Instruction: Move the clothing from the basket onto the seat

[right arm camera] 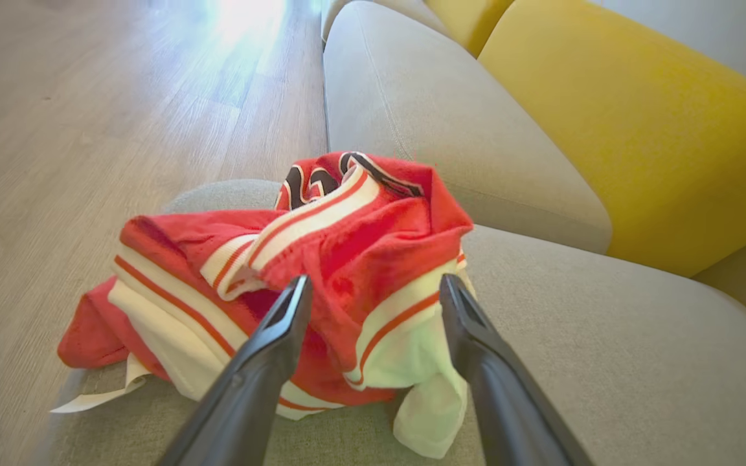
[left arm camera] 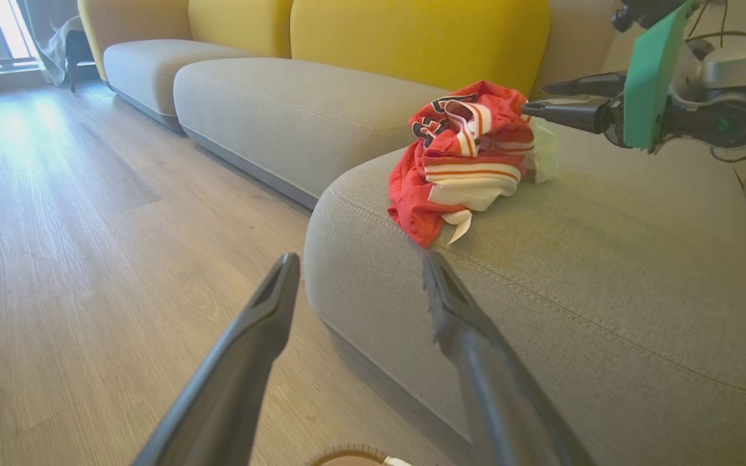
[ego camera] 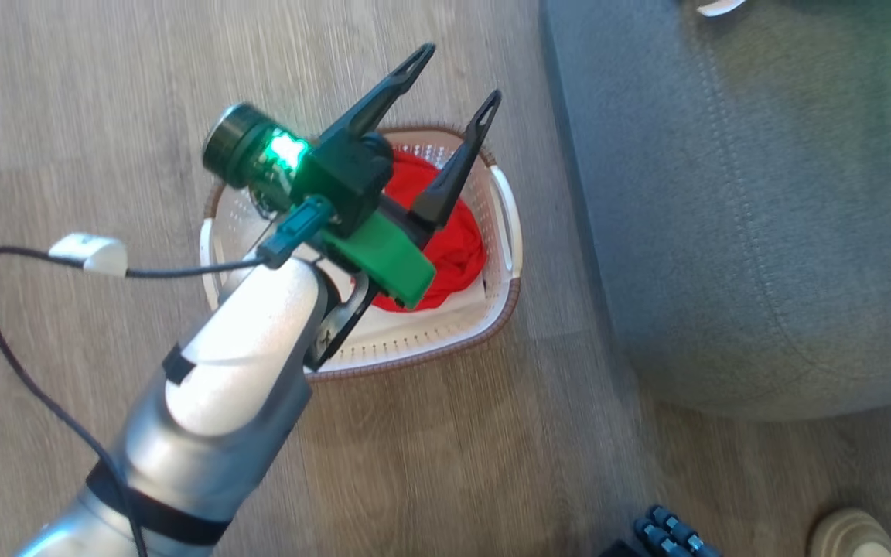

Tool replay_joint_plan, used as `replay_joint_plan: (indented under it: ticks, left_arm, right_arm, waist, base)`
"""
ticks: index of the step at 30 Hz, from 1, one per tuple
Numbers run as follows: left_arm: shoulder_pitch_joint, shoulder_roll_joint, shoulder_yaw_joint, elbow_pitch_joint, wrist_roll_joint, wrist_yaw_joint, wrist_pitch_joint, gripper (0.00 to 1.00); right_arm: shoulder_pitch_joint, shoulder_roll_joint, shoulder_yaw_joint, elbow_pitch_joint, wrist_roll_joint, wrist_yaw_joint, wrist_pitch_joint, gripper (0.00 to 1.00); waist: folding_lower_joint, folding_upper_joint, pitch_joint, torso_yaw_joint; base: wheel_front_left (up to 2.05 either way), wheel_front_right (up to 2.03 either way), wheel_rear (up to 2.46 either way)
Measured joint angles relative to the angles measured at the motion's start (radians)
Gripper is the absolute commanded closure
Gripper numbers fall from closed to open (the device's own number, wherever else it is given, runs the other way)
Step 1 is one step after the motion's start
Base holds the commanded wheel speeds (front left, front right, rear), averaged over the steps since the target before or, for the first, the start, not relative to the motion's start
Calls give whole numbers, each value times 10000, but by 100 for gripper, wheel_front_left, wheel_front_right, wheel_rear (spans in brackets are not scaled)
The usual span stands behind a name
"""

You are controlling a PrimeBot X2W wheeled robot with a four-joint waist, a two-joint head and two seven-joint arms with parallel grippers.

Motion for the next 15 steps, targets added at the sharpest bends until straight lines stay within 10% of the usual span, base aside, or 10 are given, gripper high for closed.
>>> replay_joint_plan:
  ticks: [15]
  left_arm:
    - [1103, -2, 660, 805, -779, 293, -410, 0]
  right_arm:
    - [942, -157, 1764, -1983, 1643, 0, -2, 0]
  waist:
    - [-1, 0, -1637, 320]
  base:
    - [0, 0, 0]
